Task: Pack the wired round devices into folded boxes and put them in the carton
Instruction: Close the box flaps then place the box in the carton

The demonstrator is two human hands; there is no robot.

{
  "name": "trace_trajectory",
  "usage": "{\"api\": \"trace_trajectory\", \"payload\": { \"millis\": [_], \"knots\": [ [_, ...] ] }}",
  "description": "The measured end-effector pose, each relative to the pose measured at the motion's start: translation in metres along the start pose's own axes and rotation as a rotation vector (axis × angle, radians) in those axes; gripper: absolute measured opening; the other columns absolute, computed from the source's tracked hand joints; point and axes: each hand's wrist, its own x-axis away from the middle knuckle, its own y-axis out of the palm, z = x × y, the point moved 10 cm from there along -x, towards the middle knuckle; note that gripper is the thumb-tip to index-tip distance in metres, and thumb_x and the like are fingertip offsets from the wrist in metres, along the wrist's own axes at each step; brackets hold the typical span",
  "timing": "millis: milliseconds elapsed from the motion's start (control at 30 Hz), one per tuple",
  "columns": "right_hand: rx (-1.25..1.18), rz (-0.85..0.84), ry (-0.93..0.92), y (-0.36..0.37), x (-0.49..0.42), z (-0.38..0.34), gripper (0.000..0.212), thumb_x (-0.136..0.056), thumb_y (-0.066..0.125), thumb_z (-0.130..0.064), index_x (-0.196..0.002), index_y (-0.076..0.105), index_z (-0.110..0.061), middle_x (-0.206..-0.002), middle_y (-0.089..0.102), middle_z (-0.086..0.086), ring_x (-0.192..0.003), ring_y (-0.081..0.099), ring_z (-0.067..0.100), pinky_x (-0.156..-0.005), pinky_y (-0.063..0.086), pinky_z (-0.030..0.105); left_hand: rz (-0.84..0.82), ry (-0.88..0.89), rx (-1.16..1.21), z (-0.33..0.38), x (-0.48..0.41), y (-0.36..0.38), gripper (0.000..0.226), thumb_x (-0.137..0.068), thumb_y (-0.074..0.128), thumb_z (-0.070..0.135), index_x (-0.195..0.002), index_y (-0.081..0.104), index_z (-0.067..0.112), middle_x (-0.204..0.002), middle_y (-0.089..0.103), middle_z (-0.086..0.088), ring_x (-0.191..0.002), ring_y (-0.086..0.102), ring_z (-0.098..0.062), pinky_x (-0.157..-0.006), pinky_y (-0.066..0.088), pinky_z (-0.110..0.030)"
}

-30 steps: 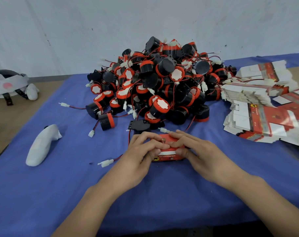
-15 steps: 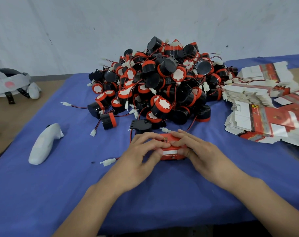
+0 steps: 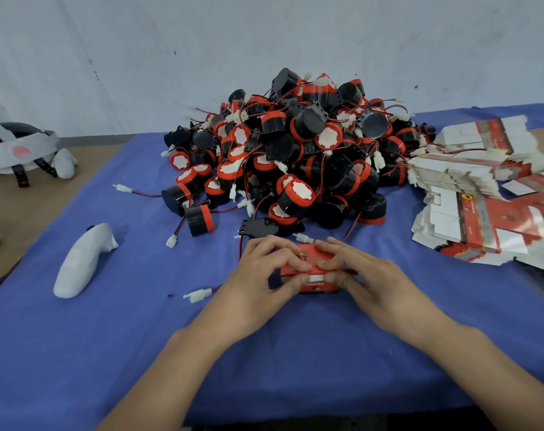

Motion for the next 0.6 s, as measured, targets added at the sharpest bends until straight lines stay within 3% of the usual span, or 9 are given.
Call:
{"api": "trace_trajectory", "payload": {
  "millis": [67,167,267,367,433,600],
  "knots": [
    [-0.015,0.004,0.028,0.0,-0.001,0.003,0.011,-0.093,0.05,-0.045,-0.098,0.058,-0.039,-0.138,0.04,-0.05,-0.137,0.026,-0.024,-0.104,0.041,0.013,0.001,-0.007,0.043,-0.005,0.003,-0.004,0.005,-0.09,0.064,0.041,-0.093,0.061,0.04,-0.123,0.054,0.03,-0.128,0.043,-0.001,-0.098,0.036,-0.009],
    [-0.056,0.021,0.074,-0.001,-0.002,0.007,0.004,-0.088,0.052,-0.054,-0.091,0.053,-0.055,-0.137,0.044,-0.047,-0.13,0.032,-0.027,-0.102,0.045,0.018,-0.02,-0.026,0.121,-0.013,0.006,-0.007,0.005,-0.093,0.069,0.025,-0.095,0.066,0.028,-0.126,0.059,0.029,-0.131,0.045,0.001,-0.1,0.039,-0.011],
    [-0.058,0.014,0.075,-0.001,-0.003,0.005,0.007,-0.086,0.051,-0.058,-0.09,0.052,-0.052,-0.136,0.04,-0.051,-0.136,0.03,-0.023,-0.101,0.047,0.021,-0.016,-0.047,0.161,-0.015,0.006,-0.007,0.007,-0.093,0.07,0.021,-0.094,0.069,0.027,-0.125,0.06,0.03,-0.131,0.045,0.003,-0.1,0.042,-0.014],
    [-0.067,0.012,0.079,-0.002,-0.003,0.006,0.017,-0.086,0.05,-0.058,-0.092,0.052,-0.043,-0.136,0.04,-0.051,-0.136,0.029,-0.023,-0.099,0.05,0.022,-0.009,-0.09,0.173,-0.02,0.007,-0.006,0.006,-0.09,0.069,0.037,-0.096,0.067,0.037,-0.135,0.051,0.034,-0.13,0.043,0.007,-0.1,0.046,-0.018],
    [-0.084,-0.005,0.092,-0.001,-0.001,0.007,0.018,-0.088,0.051,-0.057,-0.095,0.052,-0.04,-0.137,0.041,-0.049,-0.136,0.027,-0.023,-0.101,0.049,0.023,-0.023,-0.124,0.154,-0.023,0.01,-0.004,0.021,-0.082,0.068,0.051,-0.101,0.062,0.044,-0.141,0.04,0.038,-0.128,0.044,0.009,-0.099,0.042,-0.017],
    [-0.067,-0.037,0.095,-0.003,0.0,0.007,0.03,-0.088,0.054,-0.063,-0.108,0.052,-0.041,-0.142,0.042,-0.045,-0.137,0.029,-0.021,-0.098,0.053,0.035,-0.072,-0.073,-0.034,-0.019,0.013,0.002,0.039,-0.086,0.056,0.06,-0.124,0.049,0.057,-0.144,0.03,0.043,-0.127,0.039,0.014,-0.099,0.041,-0.021]
  ]
}}
